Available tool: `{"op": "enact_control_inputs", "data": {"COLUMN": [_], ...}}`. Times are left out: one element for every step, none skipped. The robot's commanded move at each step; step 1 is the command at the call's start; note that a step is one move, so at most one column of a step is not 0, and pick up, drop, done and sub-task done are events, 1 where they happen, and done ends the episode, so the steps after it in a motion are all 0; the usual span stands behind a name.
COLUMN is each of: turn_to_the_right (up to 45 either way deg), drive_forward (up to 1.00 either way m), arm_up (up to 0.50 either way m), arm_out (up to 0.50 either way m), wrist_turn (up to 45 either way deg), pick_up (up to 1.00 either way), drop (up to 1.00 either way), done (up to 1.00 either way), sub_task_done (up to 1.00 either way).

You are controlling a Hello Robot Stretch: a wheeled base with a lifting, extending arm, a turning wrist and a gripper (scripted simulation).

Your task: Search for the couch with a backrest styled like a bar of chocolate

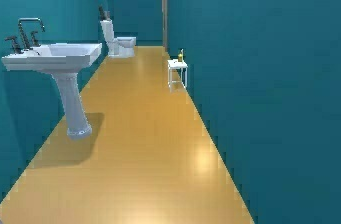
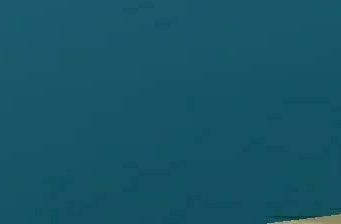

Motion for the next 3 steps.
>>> {"op": "enact_control_inputs", "data": {"turn_to_the_right": [0.0, -6.0, 0.0], "drive_forward": [0.30, 0.00, 0.30], "arm_up": [0.00, 0.00, 0.00], "arm_out": [0.00, 0.00, 0.00], "wrist_turn": [0.0, 0.0, 0.0], "pick_up": [0.00, 0.00, 0.00], "drop": [0.00, 0.00, 0.00], "done": [0.00, 0.00, 0.00], "sub_task_done": [0.00, 0.00, 0.00]}}
